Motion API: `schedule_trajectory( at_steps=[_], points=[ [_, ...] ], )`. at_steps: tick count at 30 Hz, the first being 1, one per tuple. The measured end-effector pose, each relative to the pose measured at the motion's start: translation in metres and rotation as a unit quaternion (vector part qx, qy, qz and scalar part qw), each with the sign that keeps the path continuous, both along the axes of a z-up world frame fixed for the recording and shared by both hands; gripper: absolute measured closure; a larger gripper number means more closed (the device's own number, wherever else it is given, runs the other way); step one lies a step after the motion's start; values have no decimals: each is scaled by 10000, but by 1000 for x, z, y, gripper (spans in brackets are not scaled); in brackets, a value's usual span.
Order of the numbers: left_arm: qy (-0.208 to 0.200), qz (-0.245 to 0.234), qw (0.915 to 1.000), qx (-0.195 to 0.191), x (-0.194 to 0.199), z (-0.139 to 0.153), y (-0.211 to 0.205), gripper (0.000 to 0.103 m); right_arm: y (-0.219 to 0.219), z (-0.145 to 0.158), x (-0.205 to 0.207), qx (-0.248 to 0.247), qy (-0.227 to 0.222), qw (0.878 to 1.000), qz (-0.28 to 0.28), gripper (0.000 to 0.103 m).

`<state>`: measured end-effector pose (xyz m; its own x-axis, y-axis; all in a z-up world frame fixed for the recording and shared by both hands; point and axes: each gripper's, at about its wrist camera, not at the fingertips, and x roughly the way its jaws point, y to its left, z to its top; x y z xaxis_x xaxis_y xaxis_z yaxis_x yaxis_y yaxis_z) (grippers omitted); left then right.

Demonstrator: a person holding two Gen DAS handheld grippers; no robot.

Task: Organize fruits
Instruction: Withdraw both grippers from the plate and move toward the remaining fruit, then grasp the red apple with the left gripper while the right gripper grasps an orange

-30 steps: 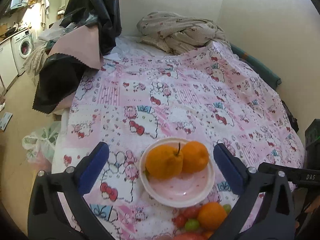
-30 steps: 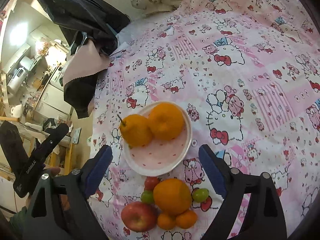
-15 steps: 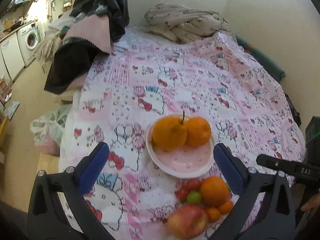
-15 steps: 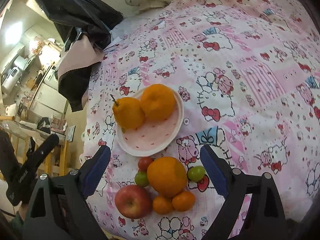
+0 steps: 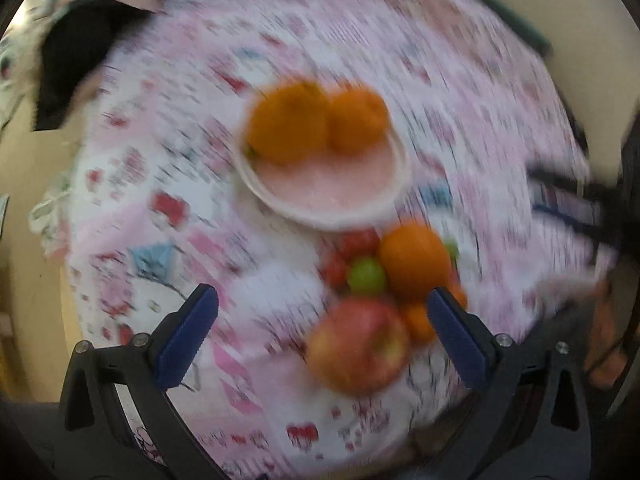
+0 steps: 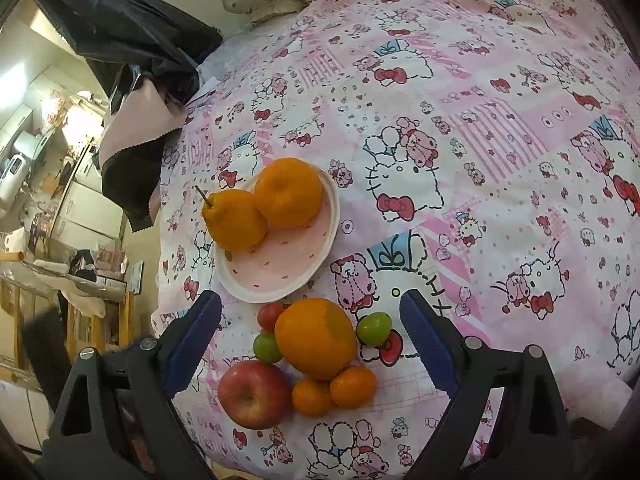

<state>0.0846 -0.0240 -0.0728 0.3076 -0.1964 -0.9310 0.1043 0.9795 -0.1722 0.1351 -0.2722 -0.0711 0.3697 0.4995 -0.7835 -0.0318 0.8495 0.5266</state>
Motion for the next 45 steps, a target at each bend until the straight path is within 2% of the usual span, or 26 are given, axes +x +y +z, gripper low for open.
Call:
schedule_trajectory(
  at_steps=[3, 9, 15, 23, 30, 32, 35, 45],
  points=[
    [566, -648, 9963, 68, -9, -27, -25, 1, -1, -2, 2, 14, 48, 10000, -34, 10],
    [823, -738, 9937, 167, -16, -51, -36, 2, -2, -2, 2, 52, 73, 10000, -42, 10],
    [843, -706, 9938, 171, -14, -54, -33, 3, -4, -3, 3, 115, 143, 9998, -63, 10],
    [843, -935, 9909, 469, -4, -69, -46, 6, 0, -6, 9, 160, 226, 9996, -52, 10],
    [898, -1396, 9807, 1036, -3, -92, -68, 7, 1, -10, 9, 95, 293, 9995, -42, 10],
    [824, -1490, 9781, 1196, -5, -93, -70, 13, 1, -10, 9, 84, 298, 9995, -41, 10],
    [779, -1538, 9785, 1134, -5, -89, -69, 20, 2, -11, 9, 72, 310, 9995, -38, 10],
    [452, -1689, 9729, 1516, -23, -81, -77, 18, 5, -14, 10, -3, 366, 9993, 9, 10]
  ],
)
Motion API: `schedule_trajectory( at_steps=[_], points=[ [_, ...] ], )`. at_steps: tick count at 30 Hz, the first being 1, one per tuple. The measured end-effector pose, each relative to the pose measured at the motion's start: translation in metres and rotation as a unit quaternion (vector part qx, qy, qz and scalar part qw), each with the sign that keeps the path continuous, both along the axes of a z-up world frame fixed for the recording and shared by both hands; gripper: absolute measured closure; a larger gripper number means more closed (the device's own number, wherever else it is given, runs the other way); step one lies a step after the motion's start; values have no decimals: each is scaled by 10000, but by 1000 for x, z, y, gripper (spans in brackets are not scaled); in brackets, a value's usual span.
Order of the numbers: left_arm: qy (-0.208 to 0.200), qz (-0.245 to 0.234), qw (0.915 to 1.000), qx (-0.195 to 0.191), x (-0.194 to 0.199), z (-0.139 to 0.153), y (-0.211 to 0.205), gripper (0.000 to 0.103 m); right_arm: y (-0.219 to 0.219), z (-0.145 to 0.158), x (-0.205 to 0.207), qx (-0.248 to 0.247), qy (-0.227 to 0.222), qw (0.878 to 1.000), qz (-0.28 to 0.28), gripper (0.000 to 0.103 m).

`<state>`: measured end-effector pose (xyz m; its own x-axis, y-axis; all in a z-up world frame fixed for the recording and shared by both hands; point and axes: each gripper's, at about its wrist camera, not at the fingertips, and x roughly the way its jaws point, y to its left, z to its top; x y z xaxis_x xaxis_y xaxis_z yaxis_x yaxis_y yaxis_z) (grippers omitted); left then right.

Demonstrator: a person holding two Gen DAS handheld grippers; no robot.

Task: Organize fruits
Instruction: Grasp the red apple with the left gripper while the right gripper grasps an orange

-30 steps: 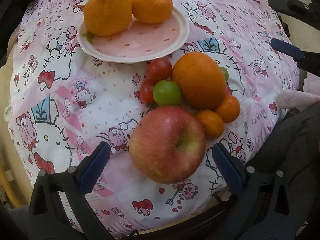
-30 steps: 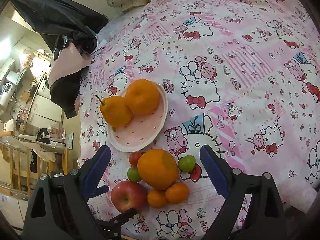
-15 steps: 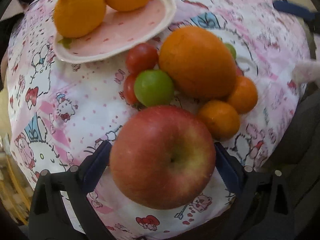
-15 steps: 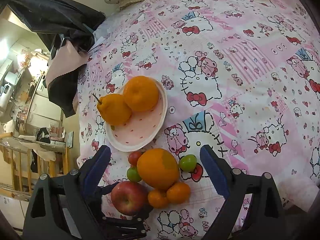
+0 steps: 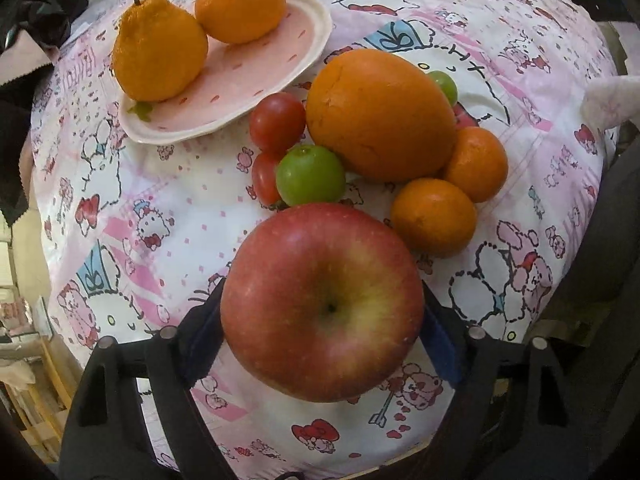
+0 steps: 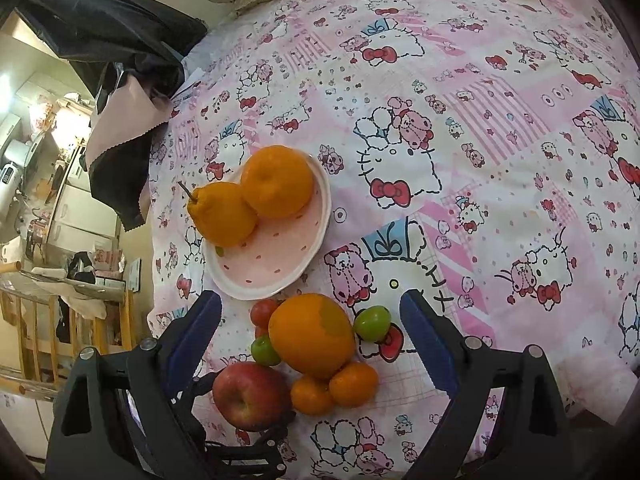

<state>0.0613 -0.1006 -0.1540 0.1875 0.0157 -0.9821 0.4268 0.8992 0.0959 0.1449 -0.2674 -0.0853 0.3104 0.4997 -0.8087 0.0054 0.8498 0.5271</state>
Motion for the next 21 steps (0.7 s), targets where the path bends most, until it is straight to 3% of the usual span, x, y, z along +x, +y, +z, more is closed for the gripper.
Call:
schedule_trajectory(
  at_steps=[4, 8, 11, 15, 19, 21],
  points=[
    [-254, -259, 9990, 255, -9, 5, -13, 20, 0, -6, 1, -57, 109, 9999, -4, 10],
    [-149, -243, 9996, -48, -9, 14, -7, 21, 1, -8, 1, -138, 167, 9998, 1, 10],
    [62, 66, 9987, -494, -11, 32, 12, 21, 4, -9, 0, -142, 224, 9996, 113, 10],
    [91, 460, 9916, -1208, -8, 71, 42, 21, 19, -13, -2, -317, 316, 9978, 494, 10],
    [-148, 1112, 9826, -1482, -2, 91, 75, 21, 48, -23, -6, -757, 404, 9895, 1160, 12],
    [-244, 1502, 9764, -1531, 5, 93, 94, 21, 64, -30, -8, -1052, 423, 9818, 1524, 20]
  ],
)
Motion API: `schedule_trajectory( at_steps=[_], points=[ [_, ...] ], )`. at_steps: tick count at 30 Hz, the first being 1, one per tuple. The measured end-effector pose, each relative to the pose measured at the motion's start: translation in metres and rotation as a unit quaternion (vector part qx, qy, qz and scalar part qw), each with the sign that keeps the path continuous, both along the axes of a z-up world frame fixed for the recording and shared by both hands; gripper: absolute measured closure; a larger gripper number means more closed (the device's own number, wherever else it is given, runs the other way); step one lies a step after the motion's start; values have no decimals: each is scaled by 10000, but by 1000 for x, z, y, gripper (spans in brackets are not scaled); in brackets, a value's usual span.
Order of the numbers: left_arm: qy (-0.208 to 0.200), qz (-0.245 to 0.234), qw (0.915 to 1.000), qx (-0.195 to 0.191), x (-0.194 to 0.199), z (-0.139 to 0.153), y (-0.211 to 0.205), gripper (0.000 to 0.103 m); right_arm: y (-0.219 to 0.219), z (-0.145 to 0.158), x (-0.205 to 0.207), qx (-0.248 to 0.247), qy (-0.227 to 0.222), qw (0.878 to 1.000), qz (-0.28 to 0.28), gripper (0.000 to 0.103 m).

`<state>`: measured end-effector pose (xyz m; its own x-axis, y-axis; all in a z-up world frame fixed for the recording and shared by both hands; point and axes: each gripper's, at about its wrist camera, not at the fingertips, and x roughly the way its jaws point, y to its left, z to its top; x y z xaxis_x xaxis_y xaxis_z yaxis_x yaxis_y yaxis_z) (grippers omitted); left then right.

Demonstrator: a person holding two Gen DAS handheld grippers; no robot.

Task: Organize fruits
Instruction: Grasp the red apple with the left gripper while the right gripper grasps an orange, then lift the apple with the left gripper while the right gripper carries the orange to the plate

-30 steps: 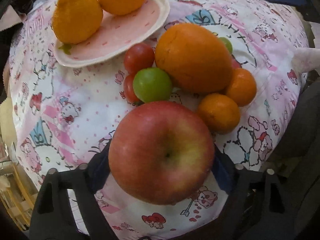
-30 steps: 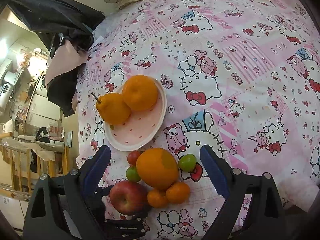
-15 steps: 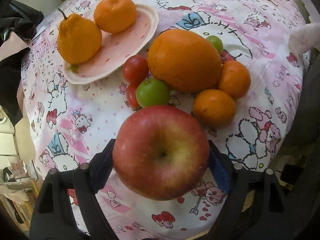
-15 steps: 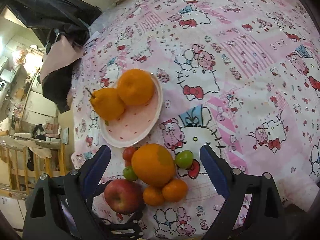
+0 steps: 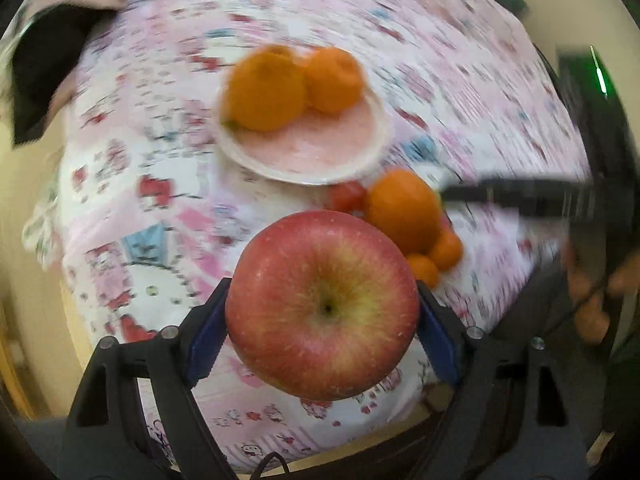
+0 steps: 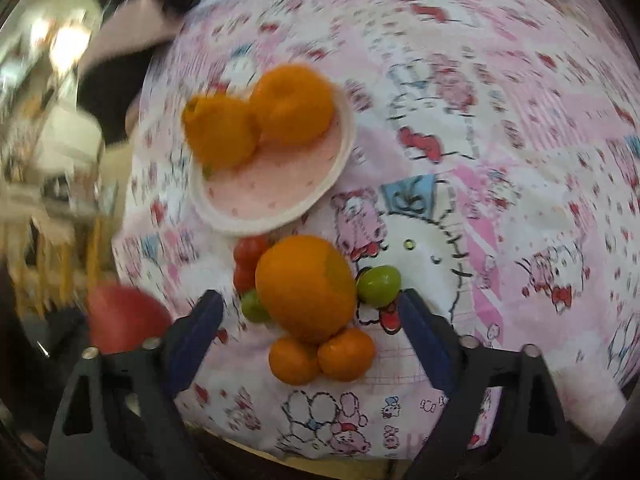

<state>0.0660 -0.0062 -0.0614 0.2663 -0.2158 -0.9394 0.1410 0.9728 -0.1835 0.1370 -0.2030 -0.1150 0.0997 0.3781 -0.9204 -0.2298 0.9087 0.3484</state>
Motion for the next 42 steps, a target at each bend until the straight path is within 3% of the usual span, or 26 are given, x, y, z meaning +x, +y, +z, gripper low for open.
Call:
schedule_trajectory(
  at_steps=[3, 6, 11, 20, 26, 30, 38, 42],
  points=[
    [43, 627, 9980, -84, 9, -4, 25, 21, 17, -14, 1, -247, 131, 9993, 239, 20],
    [145, 854, 9961, -160, 16, -11, 34, 21, 32, -29, 2, -545, 259, 9971, 454, 20],
    [162, 693, 9970, -290, 19, -13, 24, 21, 40, -49, 9, -747, 413, 9955, 419, 19],
    [112, 596, 9976, -341, 21, -11, 13, 21, 43, -56, 23, -703, 325, 9962, 392, 19],
    [211, 680, 9970, -317, 21, -18, 16, 21, 47, -55, 31, -710, 299, 9959, 474, 22],
    [213, 805, 9961, -298, 22, -20, 22, 21, 33, -53, 36, -445, 425, 9974, 387, 25],
    [134, 805, 9960, -354, 23, -15, 22, 21, 49, -48, 27, -827, 117, 9930, 831, 26],
    [144, 816, 9959, -351, 23, -14, 21, 21, 42, -42, 24, -713, 101, 9943, 780, 29]
  ],
)
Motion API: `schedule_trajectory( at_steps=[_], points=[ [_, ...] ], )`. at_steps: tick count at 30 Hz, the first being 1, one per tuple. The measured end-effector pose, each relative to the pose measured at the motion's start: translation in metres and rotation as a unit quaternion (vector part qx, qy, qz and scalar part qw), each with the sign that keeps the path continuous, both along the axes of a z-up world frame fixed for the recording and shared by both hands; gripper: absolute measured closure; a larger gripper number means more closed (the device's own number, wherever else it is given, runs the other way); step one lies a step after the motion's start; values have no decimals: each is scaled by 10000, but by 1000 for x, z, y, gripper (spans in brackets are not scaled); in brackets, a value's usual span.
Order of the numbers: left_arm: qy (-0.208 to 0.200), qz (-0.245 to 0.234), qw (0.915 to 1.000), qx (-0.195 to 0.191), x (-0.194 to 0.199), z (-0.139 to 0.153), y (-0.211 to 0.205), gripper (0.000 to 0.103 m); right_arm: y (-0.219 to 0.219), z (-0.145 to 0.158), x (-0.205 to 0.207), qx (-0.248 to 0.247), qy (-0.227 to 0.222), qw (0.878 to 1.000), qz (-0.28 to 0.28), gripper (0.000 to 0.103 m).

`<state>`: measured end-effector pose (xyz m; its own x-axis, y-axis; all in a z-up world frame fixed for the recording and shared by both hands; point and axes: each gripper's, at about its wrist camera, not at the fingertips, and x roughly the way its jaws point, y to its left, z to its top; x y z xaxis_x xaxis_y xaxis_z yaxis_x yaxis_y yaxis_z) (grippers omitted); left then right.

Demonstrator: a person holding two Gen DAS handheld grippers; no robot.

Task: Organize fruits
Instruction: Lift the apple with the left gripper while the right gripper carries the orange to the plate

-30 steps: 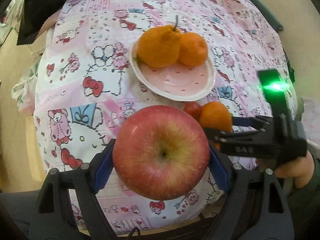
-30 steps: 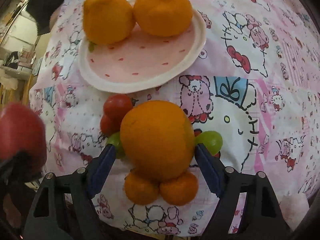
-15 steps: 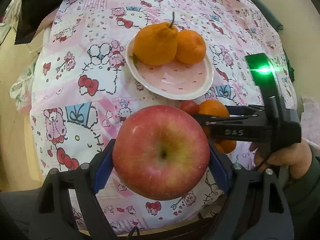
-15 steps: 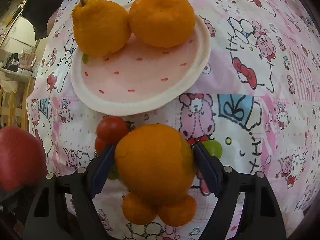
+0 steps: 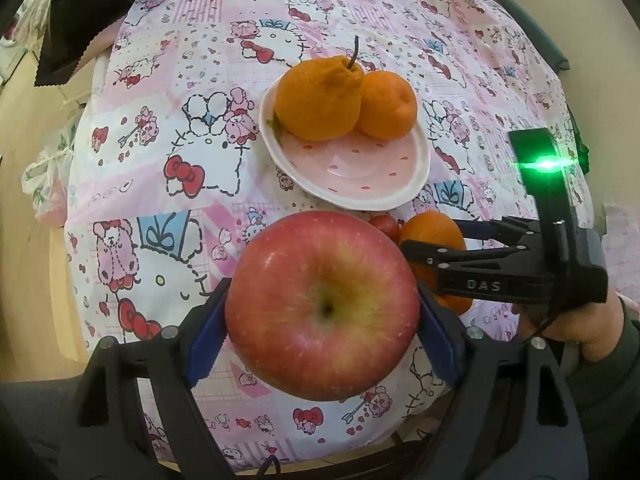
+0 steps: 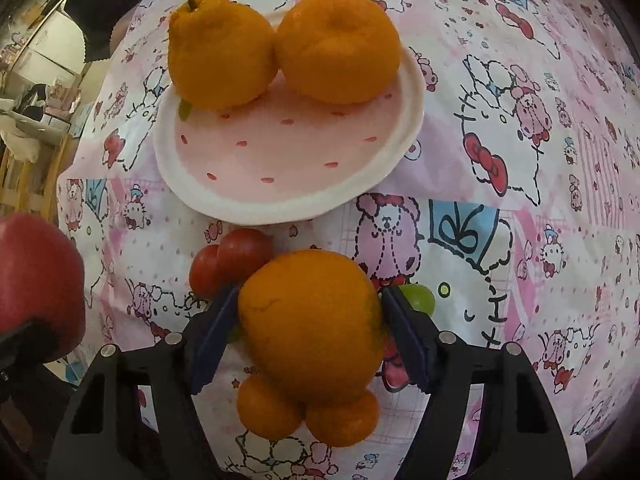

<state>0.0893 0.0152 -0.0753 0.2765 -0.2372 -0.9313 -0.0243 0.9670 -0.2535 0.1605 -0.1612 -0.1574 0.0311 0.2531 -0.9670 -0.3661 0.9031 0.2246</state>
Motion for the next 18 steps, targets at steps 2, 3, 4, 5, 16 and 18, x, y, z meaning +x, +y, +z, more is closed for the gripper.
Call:
schedule_trajectory(
  at_steps=[2, 3, 4, 5, 16, 18],
  points=[
    [14, 50, 10000, -12, 0, 0, 0, 21, -9, 5, -1, 166, 28, 9998, -142, 29],
    [10, 65, 10000, -24, 0, 0, 1, 21, -14, 8, -1, 323, 62, 9992, -240, 29],
    [-8, 76, 10000, -36, 0, 2, 1, 21, -18, 12, -1, 471, 91, 9983, -327, 29],
    [-38, 72, 10000, -33, 0, 3, 1, 21, -25, 19, -1, 706, 93, 9965, -448, 29],
    [-209, 89, 9997, -86, 9, 7, 2, 21, -49, 74, 13, 1912, -539, 9740, -1088, 29],
    [-132, 84, 9997, -174, 16, 7, 0, 21, -46, 76, 21, 1944, -612, 9725, -1128, 29]
  ],
)
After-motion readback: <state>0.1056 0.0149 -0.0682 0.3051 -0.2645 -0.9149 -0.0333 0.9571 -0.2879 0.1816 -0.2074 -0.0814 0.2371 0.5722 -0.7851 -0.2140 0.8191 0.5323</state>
